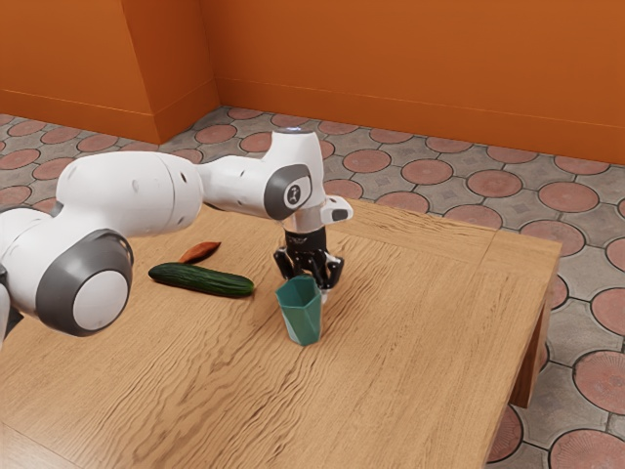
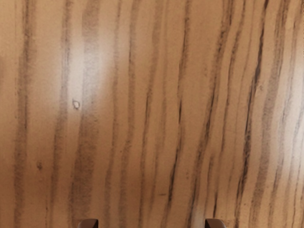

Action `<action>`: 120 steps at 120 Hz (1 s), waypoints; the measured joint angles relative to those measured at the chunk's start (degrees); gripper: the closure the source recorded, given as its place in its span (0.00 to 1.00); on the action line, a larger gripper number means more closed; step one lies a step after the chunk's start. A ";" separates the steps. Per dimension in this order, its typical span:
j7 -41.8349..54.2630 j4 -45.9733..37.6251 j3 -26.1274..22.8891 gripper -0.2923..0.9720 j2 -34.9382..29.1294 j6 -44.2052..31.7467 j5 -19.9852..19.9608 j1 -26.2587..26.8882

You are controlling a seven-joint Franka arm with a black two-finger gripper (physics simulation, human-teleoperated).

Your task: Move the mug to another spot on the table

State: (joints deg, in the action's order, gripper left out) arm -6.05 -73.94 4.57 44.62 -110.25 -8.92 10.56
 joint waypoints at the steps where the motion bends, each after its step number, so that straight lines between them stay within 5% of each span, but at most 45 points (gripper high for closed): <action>1: -0.01 0.00 0.00 0.61 -0.02 0.01 0.02 0.01; 31: -0.42 1.39 0.04 0.72 -0.50 4.91 0.35 -0.01; 58: -1.37 5.70 0.24 0.75 -0.92 18.02 -0.59 -1.25; 120: -3.21 5.08 1.25 0.75 0.18 31.57 -1.96 -6.34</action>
State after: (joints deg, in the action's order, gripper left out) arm -9.26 -68.86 5.82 44.80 -78.68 -10.88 4.23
